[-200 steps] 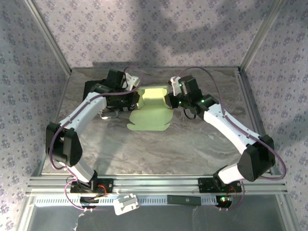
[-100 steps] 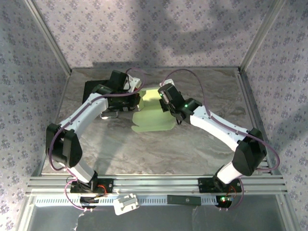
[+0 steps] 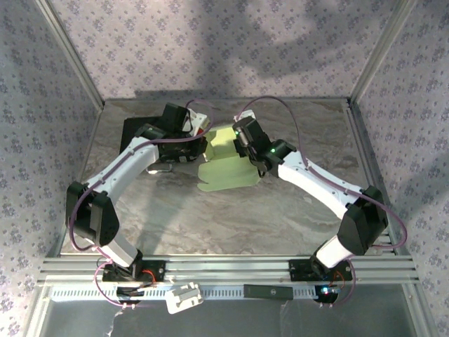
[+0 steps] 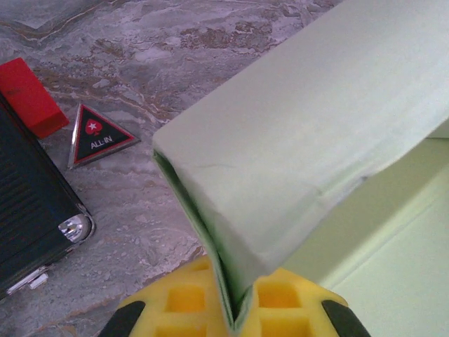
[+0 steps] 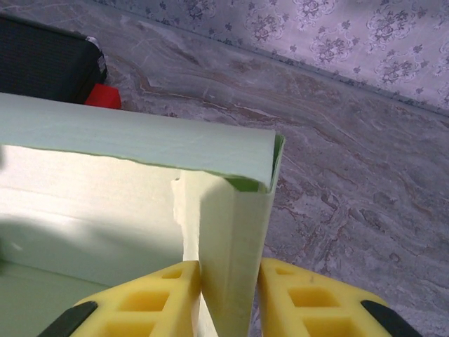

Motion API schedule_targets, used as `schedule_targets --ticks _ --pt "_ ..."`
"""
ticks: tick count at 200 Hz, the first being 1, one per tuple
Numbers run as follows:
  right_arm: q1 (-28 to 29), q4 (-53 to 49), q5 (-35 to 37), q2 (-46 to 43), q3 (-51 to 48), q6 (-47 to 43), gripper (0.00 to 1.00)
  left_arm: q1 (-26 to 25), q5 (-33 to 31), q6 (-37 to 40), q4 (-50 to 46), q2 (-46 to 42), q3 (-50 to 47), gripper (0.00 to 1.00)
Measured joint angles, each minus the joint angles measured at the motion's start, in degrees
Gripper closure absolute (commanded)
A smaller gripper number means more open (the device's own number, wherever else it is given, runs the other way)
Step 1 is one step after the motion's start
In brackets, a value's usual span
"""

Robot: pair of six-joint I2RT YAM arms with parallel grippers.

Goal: Fold the paper box

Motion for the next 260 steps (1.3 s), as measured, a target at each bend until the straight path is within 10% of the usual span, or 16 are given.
schedule_targets --ticks 45,68,193,260 --pt "-0.59 1.11 0.04 0.00 0.00 -0.26 0.76 -0.33 -0.04 -0.20 0.02 0.00 0.00 1.00" --pt "-0.74 1.42 0.70 -0.02 0.00 -0.42 1.00 -0.33 -0.48 -0.46 0.00 0.00 0.00 1.00" --pt "-0.26 6.51 2.78 -2.32 -3.80 0.44 1.00 -6.67 -15.74 -14.62 4.07 -5.03 -4.11 1.00" --pt "-2.86 6.34 -1.51 -3.50 -3.58 0.61 0.84 -8.24 -17.25 -16.33 3.34 -5.42 -3.41 1.00"
